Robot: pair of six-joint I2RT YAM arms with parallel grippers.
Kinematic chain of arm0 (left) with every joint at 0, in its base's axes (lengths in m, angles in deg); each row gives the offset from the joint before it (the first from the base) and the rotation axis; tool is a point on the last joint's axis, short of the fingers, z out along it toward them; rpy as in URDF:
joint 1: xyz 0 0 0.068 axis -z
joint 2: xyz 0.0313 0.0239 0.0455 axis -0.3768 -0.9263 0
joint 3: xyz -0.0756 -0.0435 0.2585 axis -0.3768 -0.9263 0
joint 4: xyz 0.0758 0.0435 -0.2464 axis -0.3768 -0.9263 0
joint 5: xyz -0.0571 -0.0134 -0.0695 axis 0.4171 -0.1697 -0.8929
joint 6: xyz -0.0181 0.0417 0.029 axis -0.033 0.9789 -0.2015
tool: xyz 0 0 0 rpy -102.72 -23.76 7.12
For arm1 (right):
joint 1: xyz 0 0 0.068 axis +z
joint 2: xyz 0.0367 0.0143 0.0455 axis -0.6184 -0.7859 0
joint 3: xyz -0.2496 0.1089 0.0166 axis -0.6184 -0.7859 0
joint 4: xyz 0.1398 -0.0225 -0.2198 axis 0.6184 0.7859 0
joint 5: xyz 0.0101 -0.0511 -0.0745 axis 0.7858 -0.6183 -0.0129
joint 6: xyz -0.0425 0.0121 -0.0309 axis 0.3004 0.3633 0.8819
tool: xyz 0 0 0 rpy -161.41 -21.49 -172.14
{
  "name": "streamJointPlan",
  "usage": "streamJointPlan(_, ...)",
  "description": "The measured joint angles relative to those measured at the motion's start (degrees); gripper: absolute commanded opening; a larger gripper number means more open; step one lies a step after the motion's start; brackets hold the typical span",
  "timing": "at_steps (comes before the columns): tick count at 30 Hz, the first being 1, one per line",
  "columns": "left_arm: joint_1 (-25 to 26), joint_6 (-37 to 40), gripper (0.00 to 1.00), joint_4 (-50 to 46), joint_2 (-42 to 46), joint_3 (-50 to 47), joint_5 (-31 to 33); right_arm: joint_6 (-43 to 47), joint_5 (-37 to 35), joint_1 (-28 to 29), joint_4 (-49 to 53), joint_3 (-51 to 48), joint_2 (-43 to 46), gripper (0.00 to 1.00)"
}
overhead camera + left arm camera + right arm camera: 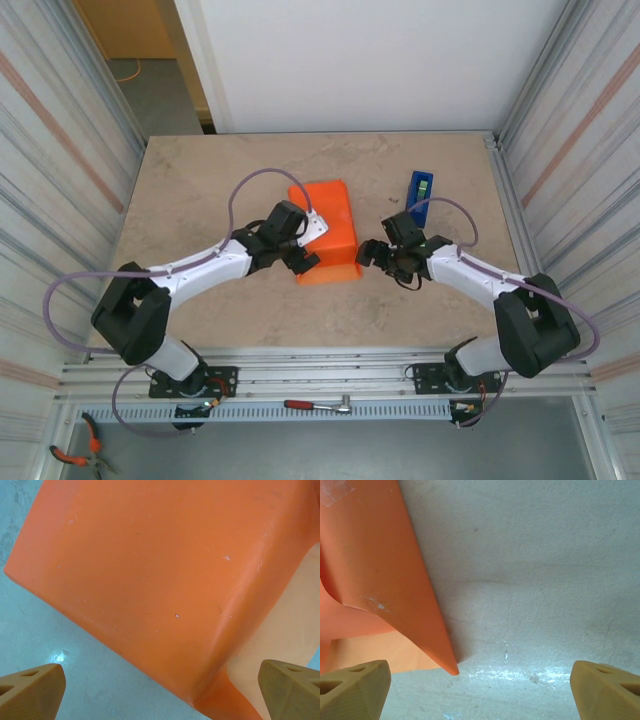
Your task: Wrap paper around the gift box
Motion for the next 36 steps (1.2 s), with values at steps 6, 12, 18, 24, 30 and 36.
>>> streamJointPlan(6,0.00,-2.12,0.99,-0.04,-1.09,-0.09,0.28,-0.42,1.53,-1.38,-0.42,-1.09,0.79,0.98)
streamJointPlan(12,0.00,-7.32,0.98,1.09,-1.18,-0.92,1.01,-0.59,3.02,-2.34,-1.44,-1.44,1.07,0.98)
streamJointPlan(18,0.00,-11.47,0.98,3.54,-1.51,-3.21,1.90,-0.59,5.22,-2.58,-3.02,-1.57,1.07,0.99)
streamJointPlan(24,0.00,-13.88,0.97,5.95,-2.67,-4.85,3.43,-0.57,7.23,-2.51,-5.11,-1.99,0.66,0.96)
streamJointPlan(30,0.11,-15.15,0.96,8.72,-4.02,-5.88,6.10,-0.55,7.72,-0.98,-6.71,-1.99,-2.34,0.90)
streamJointPlan(36,0.11,-15.32,0.95,10.56,-4.31,-6.54,7.76,-0.15,7.76,0.81,-7.54,-1.84,-6.25,0.74)
